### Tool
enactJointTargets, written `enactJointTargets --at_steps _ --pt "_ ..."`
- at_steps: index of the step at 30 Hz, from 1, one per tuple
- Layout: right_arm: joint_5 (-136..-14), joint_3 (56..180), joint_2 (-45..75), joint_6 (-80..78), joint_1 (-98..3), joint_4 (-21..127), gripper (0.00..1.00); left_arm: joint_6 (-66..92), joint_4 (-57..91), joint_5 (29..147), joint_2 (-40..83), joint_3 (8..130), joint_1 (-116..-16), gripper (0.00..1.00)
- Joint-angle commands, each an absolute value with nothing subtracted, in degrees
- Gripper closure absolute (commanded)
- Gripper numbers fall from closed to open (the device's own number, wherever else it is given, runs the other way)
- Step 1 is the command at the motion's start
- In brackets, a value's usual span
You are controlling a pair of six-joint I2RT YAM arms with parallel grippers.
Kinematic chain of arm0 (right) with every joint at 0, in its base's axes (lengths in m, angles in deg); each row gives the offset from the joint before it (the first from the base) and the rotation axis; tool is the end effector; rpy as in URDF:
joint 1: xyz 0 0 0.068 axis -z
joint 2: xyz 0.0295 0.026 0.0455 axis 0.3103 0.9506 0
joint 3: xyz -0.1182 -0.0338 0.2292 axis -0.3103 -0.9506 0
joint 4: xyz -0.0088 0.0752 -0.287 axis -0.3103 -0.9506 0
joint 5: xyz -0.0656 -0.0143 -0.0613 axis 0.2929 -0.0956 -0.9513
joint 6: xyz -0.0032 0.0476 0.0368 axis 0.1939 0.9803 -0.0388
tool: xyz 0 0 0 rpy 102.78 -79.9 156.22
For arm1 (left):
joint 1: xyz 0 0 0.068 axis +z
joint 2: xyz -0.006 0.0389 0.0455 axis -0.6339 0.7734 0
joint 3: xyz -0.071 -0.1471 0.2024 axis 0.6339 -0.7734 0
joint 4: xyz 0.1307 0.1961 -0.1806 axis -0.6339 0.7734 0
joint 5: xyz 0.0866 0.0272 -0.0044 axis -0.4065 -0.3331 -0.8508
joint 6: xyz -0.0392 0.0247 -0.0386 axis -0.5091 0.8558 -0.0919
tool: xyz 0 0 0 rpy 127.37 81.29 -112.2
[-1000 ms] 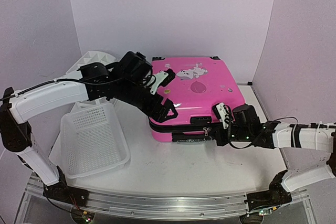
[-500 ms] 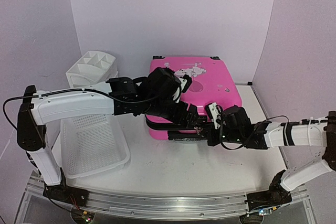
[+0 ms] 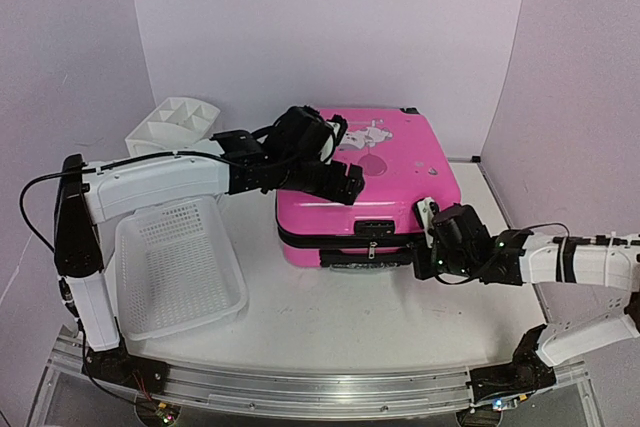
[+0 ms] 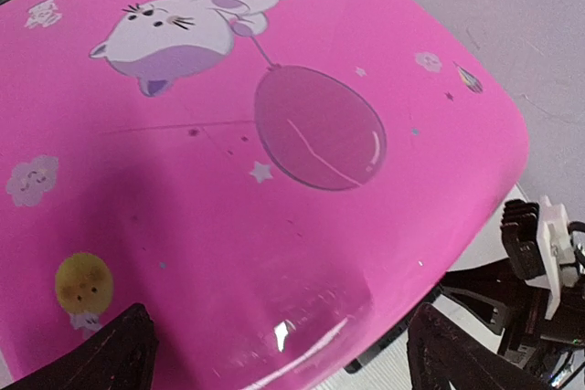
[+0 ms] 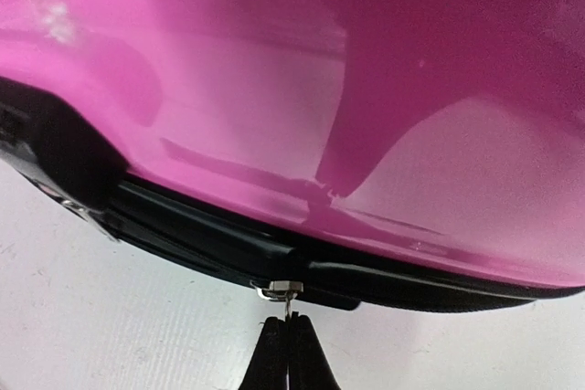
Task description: Open, take out, and arrange the luggage
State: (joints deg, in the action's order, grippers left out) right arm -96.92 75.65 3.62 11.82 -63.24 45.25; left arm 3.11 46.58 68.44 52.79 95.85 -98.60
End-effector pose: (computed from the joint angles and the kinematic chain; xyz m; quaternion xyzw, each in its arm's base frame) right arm 0.2047 0.1902 0.1474 -0.1551 0.9041 0.1089 0.3830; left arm 0.2509 -0.4043 0.3079 0.2441 0.8503 -0.2279 0.4067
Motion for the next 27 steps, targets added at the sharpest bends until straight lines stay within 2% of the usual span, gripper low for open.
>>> enactJointTargets --at_steps 1,4,7,11,15,17,22,27 --pt "-107.5 75.0 1.3 11.5 -62.8 36.0 1.0 0.0 46.3 67.4 52.4 91.5 -96.8 0.04" --pt "-111.4 73.0 -1.0 8.4 -62.2 35.8 1.0 -0.6 46.1 66.9 51.9 88.7 -96.0 0.04" --pt "-108.9 70.7 -4.3 2.7 -59.6 36.5 1.0 -0.9 46.1 66.3 51.4 86.4 -95.4 0.04" --pt "-96.5 67.7 -7.9 -5.9 -51.1 40.0 1.0 -1.4 45.8 66.2 50.8 84.0 -94.9 0.04" --pt "-81.2 68.3 -6.1 -8.5 -38.6 41.5 1.0 -1.6 45.5 66.3 50.4 82.4 -94.5 0.04" --pt "-68.3 69.2 -2.7 -10.6 -32.5 43.4 1.0 -1.6 45.4 66.4 50.1 81.6 -94.4 0.04" --pt "-45.7 72.4 7.4 -10.6 -19.1 50.0 1.0 -1.4 44.9 66.5 49.1 80.0 -94.2 0.04" --pt "-39.4 75.6 11.4 -10.8 -15.3 53.1 1.0 0.1 44.7 66.5 48.3 79.2 -94.0 0.04"
